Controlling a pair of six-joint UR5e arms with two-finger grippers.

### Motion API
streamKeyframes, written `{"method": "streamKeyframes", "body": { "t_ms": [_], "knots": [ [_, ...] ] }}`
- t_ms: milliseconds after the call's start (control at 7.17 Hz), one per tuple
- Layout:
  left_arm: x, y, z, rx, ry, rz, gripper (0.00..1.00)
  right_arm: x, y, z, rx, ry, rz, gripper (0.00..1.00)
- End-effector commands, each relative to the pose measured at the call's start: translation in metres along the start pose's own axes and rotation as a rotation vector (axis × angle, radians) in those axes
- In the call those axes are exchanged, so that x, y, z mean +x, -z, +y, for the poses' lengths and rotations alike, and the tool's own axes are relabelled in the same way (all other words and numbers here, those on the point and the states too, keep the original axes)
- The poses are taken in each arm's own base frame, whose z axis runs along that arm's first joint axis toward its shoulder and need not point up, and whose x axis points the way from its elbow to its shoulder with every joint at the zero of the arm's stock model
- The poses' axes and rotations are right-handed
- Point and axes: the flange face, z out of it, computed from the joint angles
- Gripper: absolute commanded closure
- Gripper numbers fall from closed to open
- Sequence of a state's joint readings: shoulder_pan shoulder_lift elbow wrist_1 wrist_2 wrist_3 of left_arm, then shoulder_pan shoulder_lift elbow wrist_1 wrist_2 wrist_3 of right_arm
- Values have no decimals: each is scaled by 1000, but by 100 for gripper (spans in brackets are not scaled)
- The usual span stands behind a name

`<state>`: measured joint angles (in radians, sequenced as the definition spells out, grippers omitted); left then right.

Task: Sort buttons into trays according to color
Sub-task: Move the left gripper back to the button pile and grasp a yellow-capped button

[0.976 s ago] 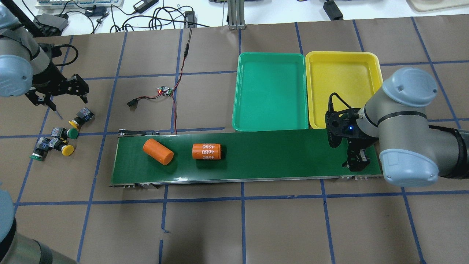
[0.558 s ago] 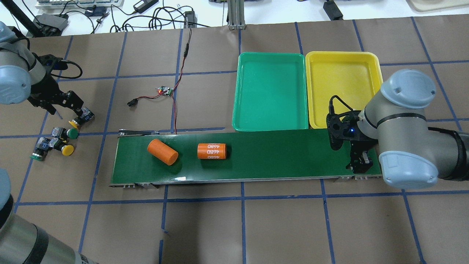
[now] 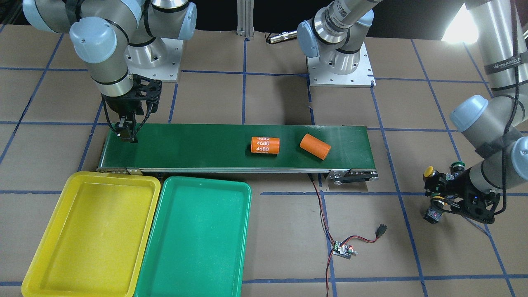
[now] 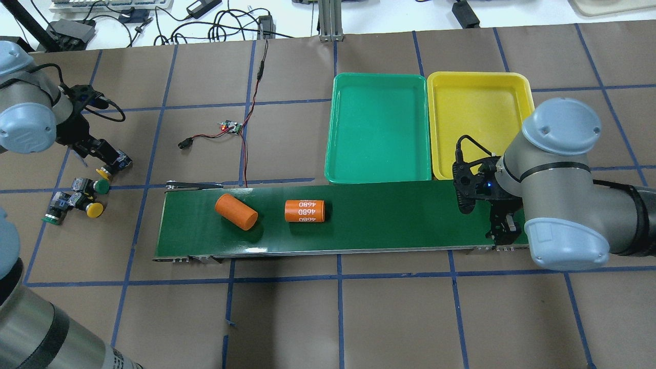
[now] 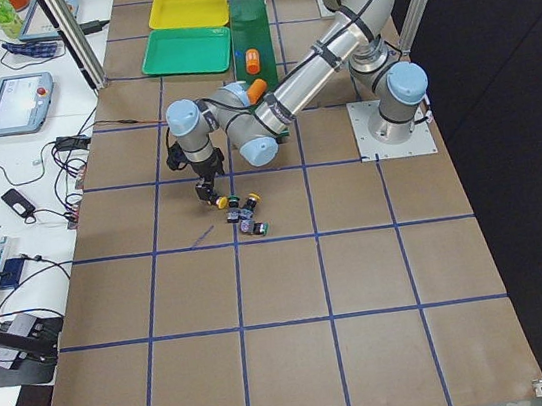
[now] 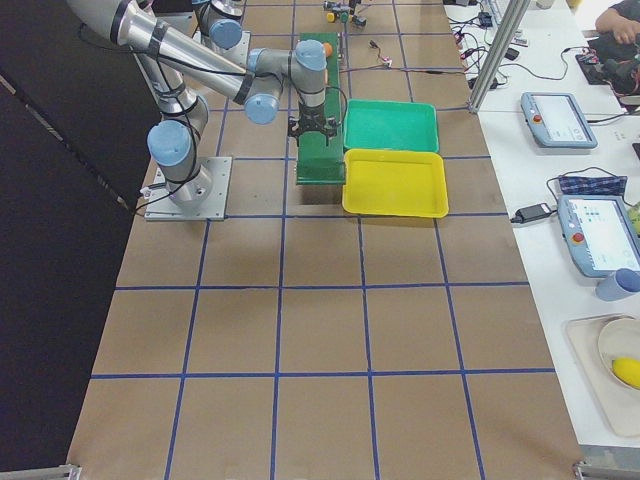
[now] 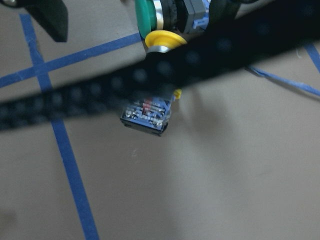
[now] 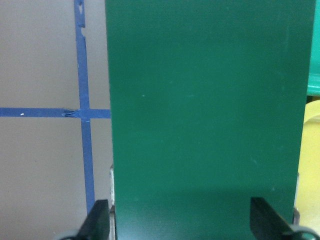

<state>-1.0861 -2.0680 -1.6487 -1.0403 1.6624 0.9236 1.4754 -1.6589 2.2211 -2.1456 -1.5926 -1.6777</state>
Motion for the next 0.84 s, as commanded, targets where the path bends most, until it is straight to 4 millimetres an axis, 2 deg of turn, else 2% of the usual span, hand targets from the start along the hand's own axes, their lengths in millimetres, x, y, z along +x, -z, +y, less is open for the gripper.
{"method": "streamKeyframes", "body": {
  "t_ms": [0, 279, 418, 697],
  "knots": [
    [-8, -6, -8, 25, -50, -25, 0, 0, -2, -8, 41, 12, -1, 0],
    [-5, -27, -11, 31, -70, 16, 0, 3, -12, -8, 39, 15, -14, 0],
    [-6, -32, -16, 54, -73, 36, 5, 7, -21, -7, 30, 13, -35, 0],
    [-5, -44, -17, 41, -40, 52, 28, 7, -19, -8, 31, 12, -32, 0]
  ]
}}
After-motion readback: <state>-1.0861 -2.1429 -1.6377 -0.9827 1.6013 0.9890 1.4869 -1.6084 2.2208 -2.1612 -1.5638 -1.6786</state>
